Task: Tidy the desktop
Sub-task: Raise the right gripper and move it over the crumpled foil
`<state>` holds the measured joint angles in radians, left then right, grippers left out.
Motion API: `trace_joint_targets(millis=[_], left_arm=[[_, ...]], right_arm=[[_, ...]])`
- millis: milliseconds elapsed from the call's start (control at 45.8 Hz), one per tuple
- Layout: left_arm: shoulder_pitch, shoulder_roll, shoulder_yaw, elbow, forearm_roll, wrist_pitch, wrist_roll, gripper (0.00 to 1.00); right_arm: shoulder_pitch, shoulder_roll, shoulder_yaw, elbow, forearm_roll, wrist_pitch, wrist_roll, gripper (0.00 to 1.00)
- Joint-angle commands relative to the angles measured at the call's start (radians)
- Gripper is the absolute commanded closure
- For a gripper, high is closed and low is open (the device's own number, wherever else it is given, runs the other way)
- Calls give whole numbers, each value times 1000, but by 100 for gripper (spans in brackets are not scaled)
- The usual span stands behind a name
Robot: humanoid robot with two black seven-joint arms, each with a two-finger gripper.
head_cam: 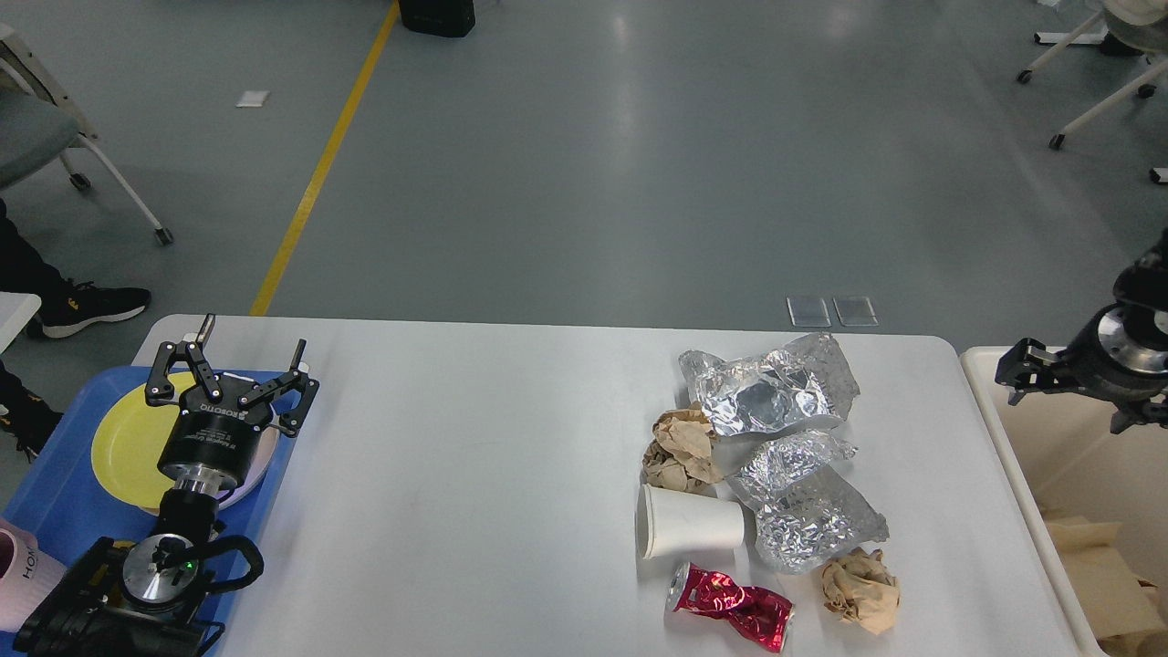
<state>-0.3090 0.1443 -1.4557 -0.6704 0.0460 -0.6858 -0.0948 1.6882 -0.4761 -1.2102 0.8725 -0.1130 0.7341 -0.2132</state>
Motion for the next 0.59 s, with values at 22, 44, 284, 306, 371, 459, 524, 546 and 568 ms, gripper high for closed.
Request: trace_joint_targets(millis=[22, 44, 284, 306, 371, 459, 524, 546, 568], left_arm=[[1, 0, 0, 0, 0, 0, 0, 3], [1, 0, 0, 0, 0, 0, 0, 3], [1, 1, 0, 0, 0, 0, 0, 3], [-1, 1, 0, 0, 0, 0, 0, 3], [1, 1, 0, 0, 0, 2, 0, 3], [1, 1, 0, 0, 0, 0, 0, 3], [1, 1, 0, 0, 0, 2, -2, 3], [1, 1, 0, 0, 0, 2, -2, 3], [1, 1, 0, 0, 0, 2, -2, 3]], right_arm=[[295, 134, -100, 218, 3, 191, 0, 0], [339, 148, -106, 249, 9, 214, 0, 0], [734, 151, -114, 575, 107, 226, -2, 0], [770, 149, -114, 604, 117, 226, -2, 0], [866, 151, -108, 695, 144, 226, 0, 0], [927, 159, -94, 787, 173, 214, 0, 0], [932, 155, -86, 816, 191, 176, 0, 0], [929, 154, -85, 821, 191, 159, 0, 0], [926, 151, -85, 826, 191, 140, 0, 0]])
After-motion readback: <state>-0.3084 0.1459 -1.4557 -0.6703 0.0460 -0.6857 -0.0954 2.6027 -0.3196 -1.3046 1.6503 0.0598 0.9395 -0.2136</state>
